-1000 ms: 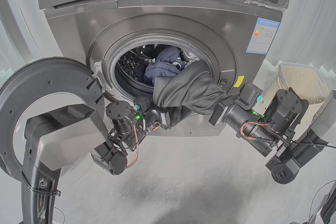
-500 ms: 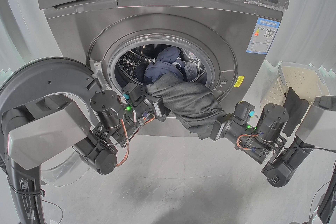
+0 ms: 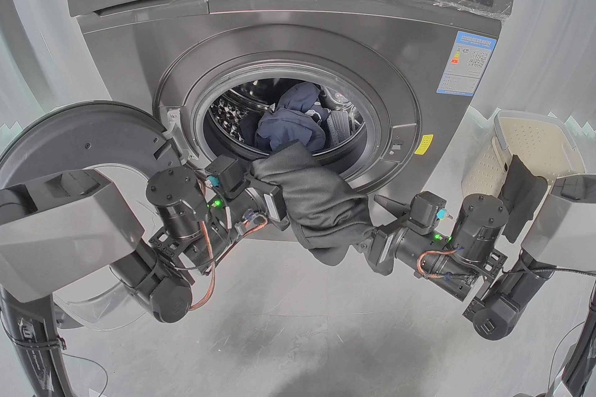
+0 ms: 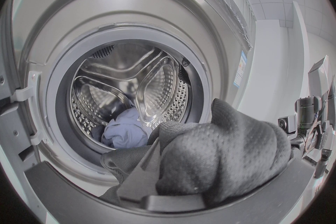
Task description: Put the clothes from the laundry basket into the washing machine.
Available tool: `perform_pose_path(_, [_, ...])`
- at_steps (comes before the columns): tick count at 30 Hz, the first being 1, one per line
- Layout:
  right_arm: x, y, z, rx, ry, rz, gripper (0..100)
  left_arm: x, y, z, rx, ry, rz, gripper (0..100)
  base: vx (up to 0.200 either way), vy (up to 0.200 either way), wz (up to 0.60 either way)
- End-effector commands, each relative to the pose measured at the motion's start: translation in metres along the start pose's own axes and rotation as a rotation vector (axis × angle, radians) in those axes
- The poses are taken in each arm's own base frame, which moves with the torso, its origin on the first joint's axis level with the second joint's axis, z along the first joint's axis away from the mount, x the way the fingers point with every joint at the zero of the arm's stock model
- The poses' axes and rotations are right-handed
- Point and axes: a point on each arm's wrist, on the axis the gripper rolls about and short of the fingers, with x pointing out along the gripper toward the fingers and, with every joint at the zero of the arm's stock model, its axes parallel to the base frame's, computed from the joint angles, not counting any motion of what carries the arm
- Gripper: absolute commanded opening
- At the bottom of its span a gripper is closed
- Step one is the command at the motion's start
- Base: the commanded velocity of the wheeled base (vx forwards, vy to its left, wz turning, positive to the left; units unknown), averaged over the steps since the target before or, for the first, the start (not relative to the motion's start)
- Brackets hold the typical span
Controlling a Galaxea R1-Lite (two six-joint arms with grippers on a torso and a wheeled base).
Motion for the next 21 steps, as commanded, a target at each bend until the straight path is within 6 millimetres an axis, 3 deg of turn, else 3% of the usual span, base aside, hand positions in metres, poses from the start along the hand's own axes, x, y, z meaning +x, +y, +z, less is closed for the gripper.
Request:
perform_pose_path(1, [-0.030,0.012,-0.007,-0.042,0.090,0.082,100,-0.037,-0.014,0.019,-0.023,0.043,-0.031,0,0.000,0.000,0.00])
perform_pose_path(4, [-0.045,0.016,-0.011,-0.064,0.137,0.136,100,-0.063,-0.017,0.027,-0.035,0.075,-0.034,0,0.000,0.000,0.00])
perform_pose_path(8, [-0.050,0.012,-0.011,-0.069,0.149,0.135,100,-0.087,-0.014,0.035,-0.075,0.099,-0.014,0,0.000,0.000,0.00])
perform_pose_path(16, [-0.056,0.002,0.004,-0.071,0.103,0.100,100,-0.081,-0.002,0.042,-0.072,0.058,0.016,0,0.000,0.000,0.00])
perform_pose_path(21, [-0.057,0.000,0.001,-0.069,0.117,0.117,100,-0.080,-0.001,0.038,-0.066,0.071,0.024,0,0.000,0.000,0.00])
